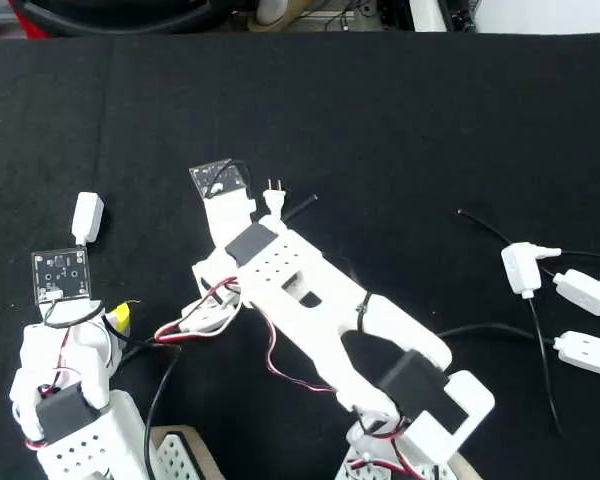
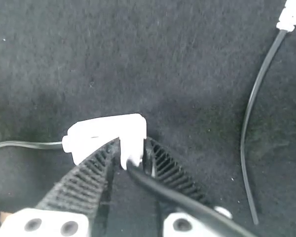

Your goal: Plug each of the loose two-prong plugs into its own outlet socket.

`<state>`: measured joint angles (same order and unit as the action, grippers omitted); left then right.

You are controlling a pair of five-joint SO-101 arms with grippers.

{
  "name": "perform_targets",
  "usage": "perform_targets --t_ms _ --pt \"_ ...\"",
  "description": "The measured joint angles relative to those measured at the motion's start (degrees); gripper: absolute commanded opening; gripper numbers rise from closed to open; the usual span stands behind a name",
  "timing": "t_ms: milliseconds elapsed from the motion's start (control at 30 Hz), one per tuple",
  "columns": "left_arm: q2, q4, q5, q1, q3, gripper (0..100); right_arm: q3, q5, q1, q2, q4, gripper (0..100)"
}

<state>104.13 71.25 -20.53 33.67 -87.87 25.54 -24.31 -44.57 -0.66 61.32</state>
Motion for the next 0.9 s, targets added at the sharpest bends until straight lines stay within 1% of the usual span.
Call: perform_targets --t_ms 667,900 --pt "0.0 -0.09 0.0 0.0 0.0 30 -0.88 -0.35 -0.62 -0.09 2.9 1.1" --pt "0.0 -0.09 0.0 0.0 0.0 30 4.31 -0.35 -1.32 7.3 3.87 1.1"
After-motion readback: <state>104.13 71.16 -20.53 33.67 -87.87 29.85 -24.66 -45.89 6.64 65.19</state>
